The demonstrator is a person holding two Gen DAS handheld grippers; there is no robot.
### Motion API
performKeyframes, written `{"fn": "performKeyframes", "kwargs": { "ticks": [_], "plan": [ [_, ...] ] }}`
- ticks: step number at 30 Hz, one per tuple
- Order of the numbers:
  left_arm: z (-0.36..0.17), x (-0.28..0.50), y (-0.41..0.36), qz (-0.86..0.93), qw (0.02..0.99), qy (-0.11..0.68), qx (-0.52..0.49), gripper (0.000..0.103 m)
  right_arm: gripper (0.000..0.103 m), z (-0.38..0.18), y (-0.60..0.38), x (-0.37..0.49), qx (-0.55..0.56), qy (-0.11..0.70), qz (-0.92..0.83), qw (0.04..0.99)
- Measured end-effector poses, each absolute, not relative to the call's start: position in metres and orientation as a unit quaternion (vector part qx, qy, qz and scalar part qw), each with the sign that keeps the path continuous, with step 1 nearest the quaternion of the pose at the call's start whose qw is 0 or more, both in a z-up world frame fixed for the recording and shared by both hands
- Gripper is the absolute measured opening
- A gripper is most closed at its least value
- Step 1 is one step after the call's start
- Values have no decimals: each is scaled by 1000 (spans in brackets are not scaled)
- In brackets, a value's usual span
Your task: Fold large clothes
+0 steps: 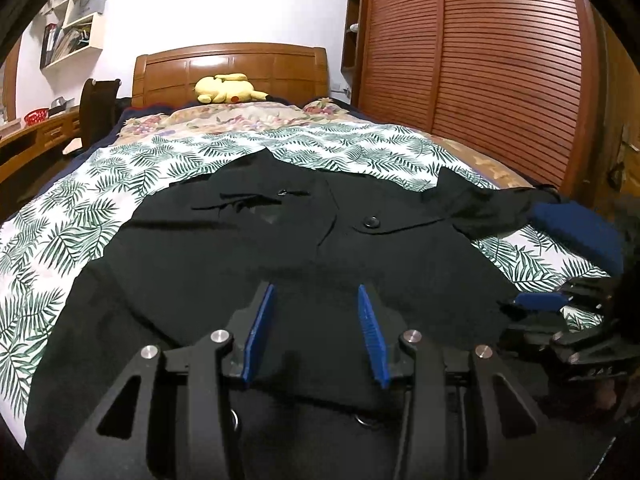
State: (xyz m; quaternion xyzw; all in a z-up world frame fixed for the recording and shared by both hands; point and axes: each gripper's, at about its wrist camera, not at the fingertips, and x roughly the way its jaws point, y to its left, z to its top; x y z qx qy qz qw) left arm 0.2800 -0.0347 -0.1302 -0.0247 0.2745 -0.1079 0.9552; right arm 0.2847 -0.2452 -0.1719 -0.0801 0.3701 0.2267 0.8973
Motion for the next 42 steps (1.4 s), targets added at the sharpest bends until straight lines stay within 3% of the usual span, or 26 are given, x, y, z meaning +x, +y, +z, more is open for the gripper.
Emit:
{"fn": "performKeyframes", "kwargs": {
  "ticks": [6, 9, 14, 26, 42],
  "plan": [
    [-133, 282, -34, -109, 954, 278, -28, 42, 56, -139, -271, 283, -101, 342, 193, 914],
    [-133, 282, -34, -109, 954, 278, -27, 42, 64, -122, -294, 295, -110, 334, 160, 922],
    [-133, 281, -36, -109, 955, 276, -23, 42, 68, -97, -342, 323, -121, 323, 99, 933],
    [-134, 279, -44, -112, 955, 273, 1, 42, 69, -52, -456, 406, -105, 343, -13, 933],
    [-138, 283, -51, -118, 951, 287, 11, 43, 71, -62, -603, 478, -43, 406, -196, 892]
  ]
}}
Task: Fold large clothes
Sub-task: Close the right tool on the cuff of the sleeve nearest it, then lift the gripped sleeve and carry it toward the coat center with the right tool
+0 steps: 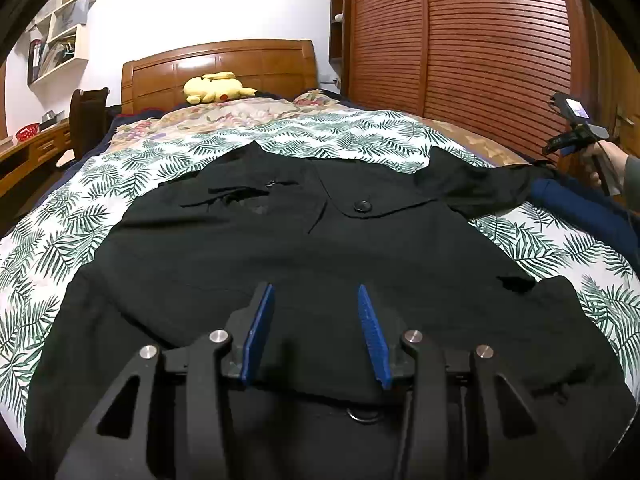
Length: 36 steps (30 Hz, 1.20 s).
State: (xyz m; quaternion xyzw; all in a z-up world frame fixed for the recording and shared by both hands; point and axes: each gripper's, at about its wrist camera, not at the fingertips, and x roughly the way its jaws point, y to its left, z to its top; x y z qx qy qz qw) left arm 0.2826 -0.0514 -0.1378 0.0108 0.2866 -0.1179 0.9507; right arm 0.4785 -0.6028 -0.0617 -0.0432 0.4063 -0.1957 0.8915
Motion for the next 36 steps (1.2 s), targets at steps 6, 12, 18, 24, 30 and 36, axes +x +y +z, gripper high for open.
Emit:
{"fn": "performKeyframes", "kwargs": {
  "ticks": [6, 12, 18, 24, 30, 36],
  "plan": [
    [-138, 283, -53, -120, 950, 288, 13, 43, 71, -83, -628, 480, -30, 441, -220, 870],
    [-139, 282, -54, -120, 950, 287, 15, 43, 21, -104, -619, 479, -46, 481, -189, 855],
    [-135, 277, -52, -116, 955, 274, 15, 43, 6, -73, -577, 463, -100, 436, -176, 877],
    [-127, 273, -47, -116, 956, 270, 10, 43, 5, -23, -518, 445, -149, 397, -130, 896],
    [-113, 257, -41, -120, 958, 260, 17, 43, 5, 9, -449, 435, -196, 369, -88, 904],
    [-97, 243, -28, -120, 961, 249, 9, 43, 5, 28, -388, 423, -227, 346, -44, 909]
  ]
}}
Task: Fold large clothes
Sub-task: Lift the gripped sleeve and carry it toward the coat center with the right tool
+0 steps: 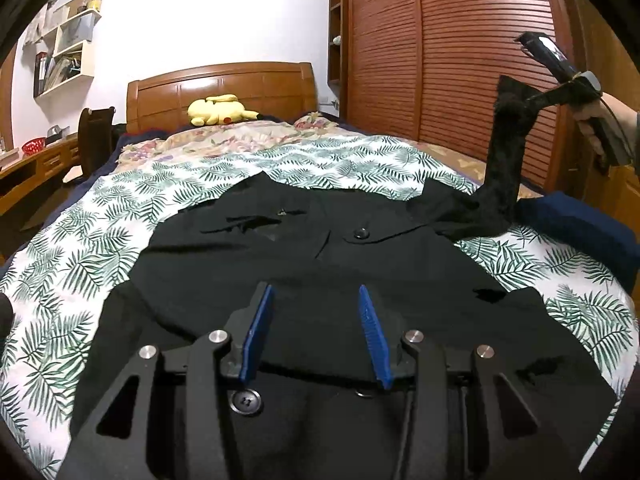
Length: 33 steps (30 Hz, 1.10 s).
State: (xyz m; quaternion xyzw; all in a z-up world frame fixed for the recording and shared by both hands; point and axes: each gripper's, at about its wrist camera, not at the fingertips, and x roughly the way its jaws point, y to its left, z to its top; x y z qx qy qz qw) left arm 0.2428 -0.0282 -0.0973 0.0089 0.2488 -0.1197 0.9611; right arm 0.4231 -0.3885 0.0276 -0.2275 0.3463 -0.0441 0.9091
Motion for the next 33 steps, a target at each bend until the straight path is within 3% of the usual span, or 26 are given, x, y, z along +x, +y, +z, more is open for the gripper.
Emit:
{"fn": "performKeyframes", "kwargs": {
  "ticks": [8, 22, 33],
  "plan": [
    [-89, 229, -8, -113, 964, 242, 0, 43, 5, 34, -307, 394, -247, 325, 32, 912],
    [-82, 199, 42, -71, 970, 231, -15, 43, 5, -17, -182, 353, -243, 329, 157, 899],
    [-78, 185, 77, -41, 973, 227, -31, 43, 4, -17, -126, 309, -243, 307, 213, 895]
  ]
}}
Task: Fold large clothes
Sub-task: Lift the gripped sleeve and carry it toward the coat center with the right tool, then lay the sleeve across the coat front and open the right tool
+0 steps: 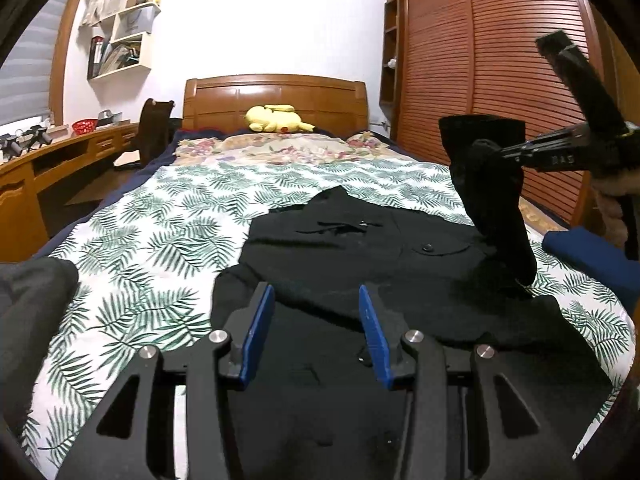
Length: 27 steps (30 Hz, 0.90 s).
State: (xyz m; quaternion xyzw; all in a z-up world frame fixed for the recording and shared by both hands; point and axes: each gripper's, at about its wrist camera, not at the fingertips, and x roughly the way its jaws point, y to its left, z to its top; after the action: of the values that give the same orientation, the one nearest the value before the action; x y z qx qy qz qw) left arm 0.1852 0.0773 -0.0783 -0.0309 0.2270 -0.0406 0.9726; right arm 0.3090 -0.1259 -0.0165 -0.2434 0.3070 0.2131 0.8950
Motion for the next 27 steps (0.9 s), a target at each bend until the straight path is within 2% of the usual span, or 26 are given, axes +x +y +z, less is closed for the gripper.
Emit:
{"fn": "performKeyframes", "kwargs": {
  "ticks": [19, 25, 27],
  "plan": [
    [-86, 163, 130, 9, 973, 226, -55, 43, 4, 8, -50, 223, -238, 266, 324, 876],
    [-86, 161, 139, 13, 972, 226, -59, 43, 5, -15, -40, 206, -234, 286, 349, 861],
    [-86, 162, 140, 12, 972, 226, -60, 43, 8, -26, -39, 205, -241, 301, 343, 857]
  ]
}}
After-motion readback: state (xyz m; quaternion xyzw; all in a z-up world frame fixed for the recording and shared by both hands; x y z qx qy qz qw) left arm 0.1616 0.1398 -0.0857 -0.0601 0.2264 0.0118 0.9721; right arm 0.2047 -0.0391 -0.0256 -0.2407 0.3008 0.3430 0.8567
